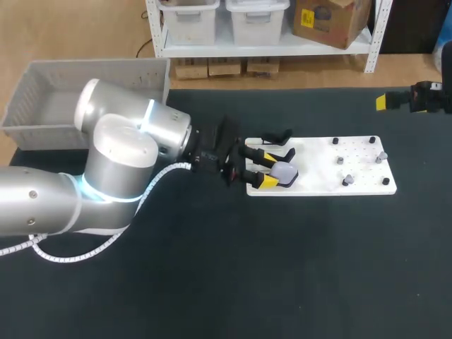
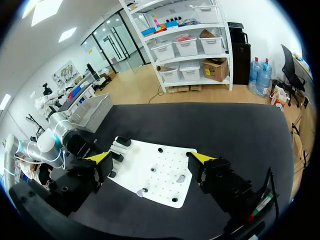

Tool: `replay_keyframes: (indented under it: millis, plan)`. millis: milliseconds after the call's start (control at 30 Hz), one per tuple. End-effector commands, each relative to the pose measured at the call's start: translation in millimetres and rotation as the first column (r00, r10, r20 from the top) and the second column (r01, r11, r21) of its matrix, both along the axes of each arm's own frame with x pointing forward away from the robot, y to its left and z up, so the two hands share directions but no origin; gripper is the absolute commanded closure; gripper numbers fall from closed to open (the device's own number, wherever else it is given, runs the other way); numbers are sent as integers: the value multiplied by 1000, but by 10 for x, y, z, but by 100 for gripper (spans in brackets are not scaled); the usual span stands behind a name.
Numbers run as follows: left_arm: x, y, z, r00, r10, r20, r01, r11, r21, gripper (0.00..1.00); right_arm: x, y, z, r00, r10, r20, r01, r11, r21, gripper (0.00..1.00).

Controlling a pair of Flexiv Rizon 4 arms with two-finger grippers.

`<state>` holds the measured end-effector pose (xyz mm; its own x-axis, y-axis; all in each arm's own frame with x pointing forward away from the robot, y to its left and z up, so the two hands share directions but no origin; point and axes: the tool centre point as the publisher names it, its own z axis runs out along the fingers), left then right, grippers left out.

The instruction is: Pick up each earbud case from the left stands, insert the matching earbuds, close the lid, and place the case in the box.

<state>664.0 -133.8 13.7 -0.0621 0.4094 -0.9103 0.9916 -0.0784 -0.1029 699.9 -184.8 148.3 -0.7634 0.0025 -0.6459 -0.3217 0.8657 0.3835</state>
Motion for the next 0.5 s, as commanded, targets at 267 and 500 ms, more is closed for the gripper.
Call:
replay_keyframes:
  millis: [267, 500]
  plan:
    - [32, -93, -17, 1000, -25, -4, 25, 1000, -8, 45, -6, 2, 7, 1000, -2, -1, 2, 1000, -3, 0]
    - [6, -81, -47, 1000, -21, -10, 21, 1000, -7, 51, -6, 2, 7, 1000, -2, -1, 2, 1000, -3, 0]
